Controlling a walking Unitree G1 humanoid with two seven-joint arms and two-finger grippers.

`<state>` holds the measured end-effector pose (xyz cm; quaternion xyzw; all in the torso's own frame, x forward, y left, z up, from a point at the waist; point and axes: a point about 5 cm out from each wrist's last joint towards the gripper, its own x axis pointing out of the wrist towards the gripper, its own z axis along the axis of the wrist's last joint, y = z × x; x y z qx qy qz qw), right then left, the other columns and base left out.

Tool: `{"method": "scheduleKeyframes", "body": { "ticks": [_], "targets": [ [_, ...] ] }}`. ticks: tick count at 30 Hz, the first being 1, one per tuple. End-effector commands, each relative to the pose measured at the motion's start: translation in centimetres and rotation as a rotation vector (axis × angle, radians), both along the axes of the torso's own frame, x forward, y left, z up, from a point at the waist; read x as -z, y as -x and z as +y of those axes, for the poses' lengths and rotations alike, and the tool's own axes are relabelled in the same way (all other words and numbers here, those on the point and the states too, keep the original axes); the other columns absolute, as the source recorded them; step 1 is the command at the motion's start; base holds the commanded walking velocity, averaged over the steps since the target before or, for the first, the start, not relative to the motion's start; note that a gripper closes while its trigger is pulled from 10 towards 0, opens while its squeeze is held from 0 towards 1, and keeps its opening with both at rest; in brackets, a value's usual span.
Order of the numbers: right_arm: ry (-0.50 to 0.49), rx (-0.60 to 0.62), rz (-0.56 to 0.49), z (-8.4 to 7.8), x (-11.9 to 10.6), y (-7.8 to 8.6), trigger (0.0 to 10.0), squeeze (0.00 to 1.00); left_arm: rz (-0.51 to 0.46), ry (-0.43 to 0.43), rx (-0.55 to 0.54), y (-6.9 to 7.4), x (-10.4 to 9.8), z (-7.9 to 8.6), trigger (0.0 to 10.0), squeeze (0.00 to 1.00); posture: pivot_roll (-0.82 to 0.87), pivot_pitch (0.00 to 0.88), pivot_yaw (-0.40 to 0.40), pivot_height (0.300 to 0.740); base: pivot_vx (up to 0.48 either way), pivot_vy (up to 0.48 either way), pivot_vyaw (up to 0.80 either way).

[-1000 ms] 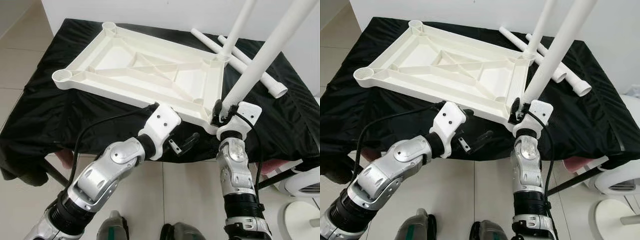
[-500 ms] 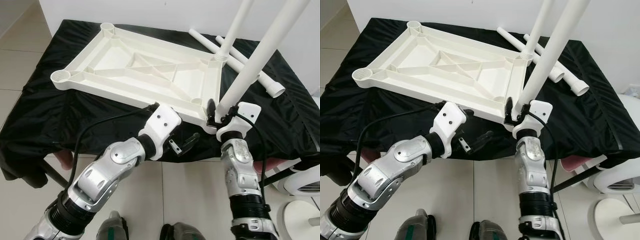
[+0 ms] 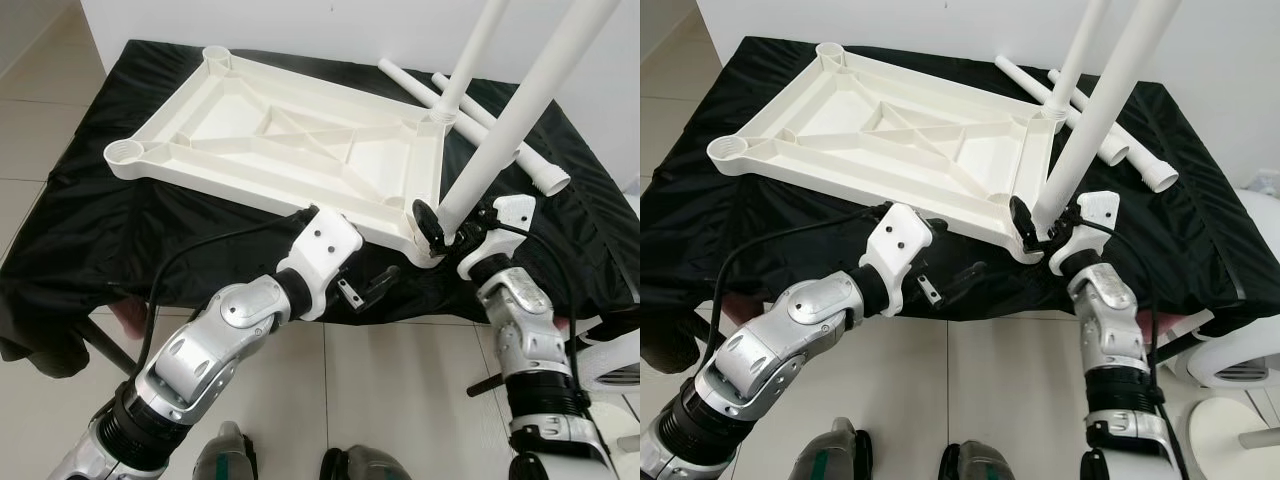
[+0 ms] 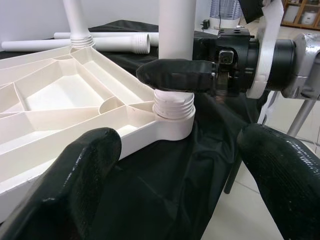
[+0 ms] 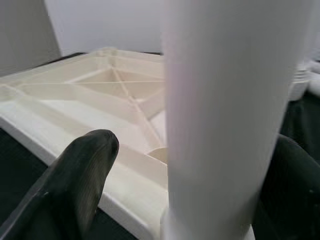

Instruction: Building children table

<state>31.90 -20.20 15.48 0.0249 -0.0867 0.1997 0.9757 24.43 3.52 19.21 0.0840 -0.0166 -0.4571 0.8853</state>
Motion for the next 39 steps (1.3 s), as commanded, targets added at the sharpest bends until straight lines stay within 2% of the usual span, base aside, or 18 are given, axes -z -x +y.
{"method": "scheduleKeyframes", "body": {
  "ticks": [1,6,16,17,19,20,21,33,34,36,37,39],
  "targets": [
    [-0.004,-0.057,0.024,-0.2,0.3,0.0,10.0,0.00,0.009,-0.007,0.100,0.6,-0.1,-0.4,10.0,0.00,0.06,0.063,-0.078,0.740,0.000,0.000,0.00],
    [0.029,-0.147,0.041,-1.0,0.3,-0.3,10.0,0.00,0.003,-0.007,0.102,0.4,-0.2,-0.4,10.0,0.00,0.05,0.064,-0.075,0.740,0.000,0.000,0.00],
    [0.062,-0.153,0.043,-2.1,0.1,-1.0,10.0,0.00,0.000,-0.007,0.103,0.4,-0.3,-0.5,10.0,0.00,0.06,0.069,-0.078,0.740,0.000,0.000,0.00],
    [0.059,-0.140,0.042,-2.5,0.0,-1.3,6.3,0.00,0.000,-0.006,0.103,0.4,-0.4,-0.5,10.0,0.00,0.06,0.070,-0.078,0.740,0.000,0.000,0.00],
    [0.059,-0.140,0.042,-2.5,0.0,-1.3,6.3,0.00,0.000,-0.006,0.103,0.4,-0.4,-0.5,10.0,0.00,0.06,0.070,-0.078,0.740,0.000,0.000,0.00],
    [0.050,-0.130,0.041,-2.8,-0.2,-1.5,0.8,0.00,0.000,-0.006,0.103,0.4,-0.4,-0.5,10.0,0.00,0.06,0.070,-0.079,0.740,0.000,0.000,0.00],
    [0.044,-0.132,0.038,-3.0,-0.3,-1.6,0.0,0.00,0.000,-0.007,0.102,0.4,-0.4,-0.4,10.0,0.00,0.06,0.071,-0.080,0.740,0.000,0.000,0.00],
    [0.052,-0.151,0.041,-3.4,-0.2,-1.7,0.0,0.00,-0.001,-0.006,0.099,0.4,-0.4,-0.4,10.0,0.00,0.06,0.070,-0.083,0.740,0.000,0.000,0.00],
    [0.055,-0.148,0.044,-3.4,0.0,-1.6,7.6,0.00,-0.001,-0.005,0.100,0.4,-0.4,-0.4,10.0,0.00,0.06,0.072,-0.082,0.740,0.000,0.000,0.00],
    [0.058,-0.146,0.046,-3.4,0.1,-1.6,7.6,0.00,-0.001,-0.005,0.100,0.4,-0.4,-0.4,10.0,0.00,0.06,0.072,-0.082,0.740,0.000,0.000,0.00],
    [0.053,-0.142,0.051,-3.3,0.2,-1.6,10.0,0.00,-0.001,-0.005,0.101,0.4,-0.4,-0.4,10.0,0.00,0.06,0.072,-0.083,0.740,0.000,0.000,0.00],
    [0.042,-0.136,0.054,-3.2,0.3,-1.6,10.0,0.00,-0.001,-0.005,0.101,0.4,-0.4,-0.4,10.0,0.00,0.06,0.073,-0.084,0.740,0.000,0.000,0.00]
  ]
}}
